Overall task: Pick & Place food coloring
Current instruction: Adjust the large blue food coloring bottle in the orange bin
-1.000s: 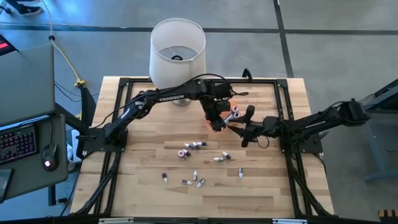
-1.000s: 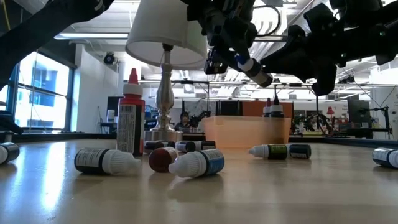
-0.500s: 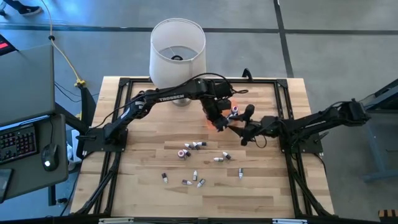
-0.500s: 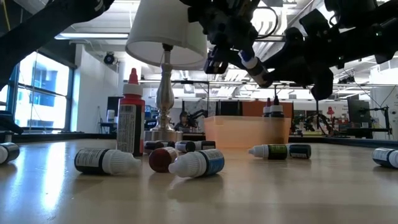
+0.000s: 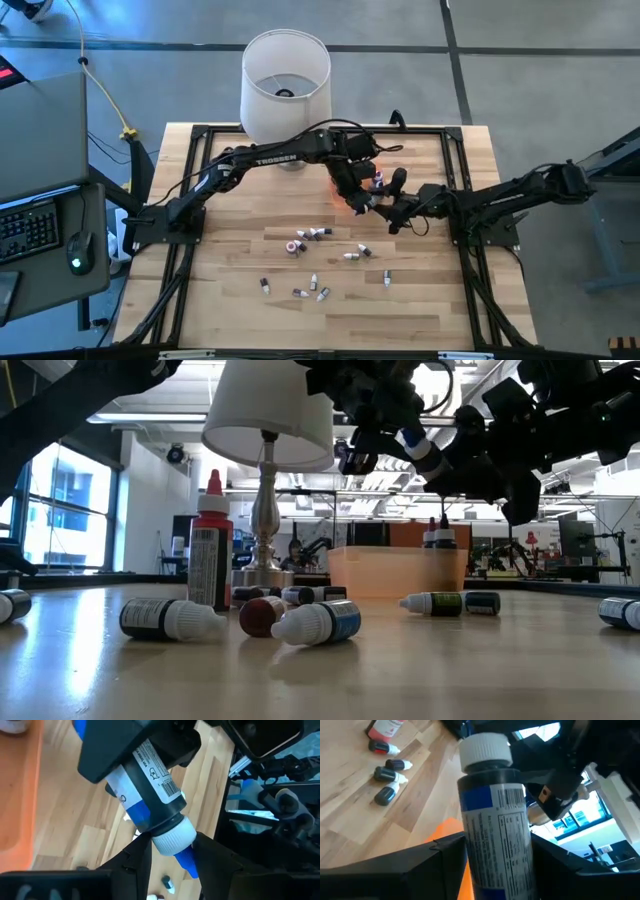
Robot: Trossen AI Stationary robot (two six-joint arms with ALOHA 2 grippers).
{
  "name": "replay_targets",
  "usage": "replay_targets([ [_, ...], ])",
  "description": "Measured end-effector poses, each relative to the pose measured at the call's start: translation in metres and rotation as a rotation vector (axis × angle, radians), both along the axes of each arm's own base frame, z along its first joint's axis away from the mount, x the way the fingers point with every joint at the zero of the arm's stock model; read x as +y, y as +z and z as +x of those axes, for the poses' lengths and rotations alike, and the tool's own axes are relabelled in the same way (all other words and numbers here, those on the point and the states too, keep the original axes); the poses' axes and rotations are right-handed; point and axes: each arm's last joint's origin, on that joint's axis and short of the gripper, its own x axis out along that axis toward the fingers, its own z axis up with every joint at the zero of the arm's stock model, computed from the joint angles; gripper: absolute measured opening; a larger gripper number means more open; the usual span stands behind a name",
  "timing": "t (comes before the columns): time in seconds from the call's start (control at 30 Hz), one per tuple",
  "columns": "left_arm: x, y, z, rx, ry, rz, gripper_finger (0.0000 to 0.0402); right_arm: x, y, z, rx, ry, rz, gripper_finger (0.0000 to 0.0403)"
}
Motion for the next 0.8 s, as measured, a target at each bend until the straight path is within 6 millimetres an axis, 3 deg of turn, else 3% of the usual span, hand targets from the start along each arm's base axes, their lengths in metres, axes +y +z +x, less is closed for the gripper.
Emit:
replay_targets([
  [0.27,0.002,0.002,0.003,-0.034,0.009,0.021,0.0139,0.0,-0.006,-0.002,0.061,0.011,0.004,0.0131],
  [0.6,0.002,0.006,0.006,-0.118,-0.032,0.054,0.014,0.0,-0.011,-0.003,0.105,-0.006,0.018,0.0137],
  [0.8,-0.002,0.04,-0.013,-0.208,-0.09,0.144,0.014,0.0,-0.006,-0.002,0.036,-0.025,0.083,0.0137],
])
